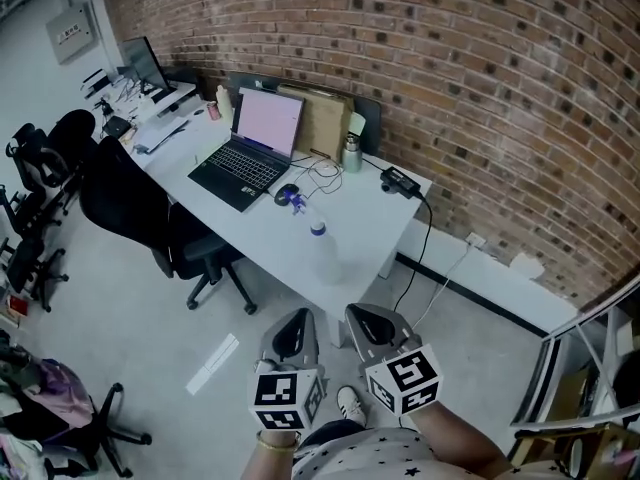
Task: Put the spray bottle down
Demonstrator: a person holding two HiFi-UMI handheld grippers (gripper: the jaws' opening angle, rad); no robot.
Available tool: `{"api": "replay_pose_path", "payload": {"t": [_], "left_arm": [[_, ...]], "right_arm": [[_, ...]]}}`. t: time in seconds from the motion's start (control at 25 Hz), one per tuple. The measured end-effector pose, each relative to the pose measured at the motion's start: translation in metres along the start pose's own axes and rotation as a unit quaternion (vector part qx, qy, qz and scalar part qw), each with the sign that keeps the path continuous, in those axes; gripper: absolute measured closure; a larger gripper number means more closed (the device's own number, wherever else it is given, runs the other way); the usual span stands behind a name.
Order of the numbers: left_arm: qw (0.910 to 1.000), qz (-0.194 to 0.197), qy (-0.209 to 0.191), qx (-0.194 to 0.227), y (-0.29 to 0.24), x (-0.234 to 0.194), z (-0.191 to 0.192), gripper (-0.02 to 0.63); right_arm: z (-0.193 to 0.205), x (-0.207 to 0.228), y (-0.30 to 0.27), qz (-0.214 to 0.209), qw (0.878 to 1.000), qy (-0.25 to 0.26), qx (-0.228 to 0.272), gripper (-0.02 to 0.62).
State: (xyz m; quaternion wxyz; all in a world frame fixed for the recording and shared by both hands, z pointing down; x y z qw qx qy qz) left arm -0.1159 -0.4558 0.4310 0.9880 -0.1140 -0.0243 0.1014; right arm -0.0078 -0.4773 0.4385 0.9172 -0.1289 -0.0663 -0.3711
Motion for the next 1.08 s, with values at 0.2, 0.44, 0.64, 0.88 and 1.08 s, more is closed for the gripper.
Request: {"api": "replay_pose_path", "payload": {"t": [0.2,0.44,0.64,0.88,1.08], "left_arm": [[0.9999,-0.001,0.016,-0.004,0.020,0.003,0.005,0.598],[0.9999,0.002,0.016,0.001,0.028,0.010,0.004,0.598],[0.9997,0.006,0.022,0.005,0.032,0.014,0.002,0.598],[0.9999,0.008,0.011,-0.004,0.032,0.017,0.000,0.598],[0.9998,0.010,0.014,-0.005,0.029,0.022,-0.002,0.598]], "right_arm": [[0.002,-0.016,0.014,0.002,1.000,0.016,0.002,0.597],[-0.002,-0.023,0.027,0.004,1.000,0.024,0.008,0.597],[0.000,-0.025,0.031,0.004,1.000,0.024,0.009,0.598],[-0.006,-0.027,0.032,0.006,1.000,0.026,0.013,0.598],[-0.008,-0.024,0.032,0.003,0.999,0.028,0.014,0.597]]}}
Point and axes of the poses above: the fingertips, and each gripper's own axes: y backward along the fingers, x to its right, z out of its underside, the point moved 4 cm from there along y, backward along the fingers, and after that the axes turned 8 degrees about -y, right-handed, at the moved point
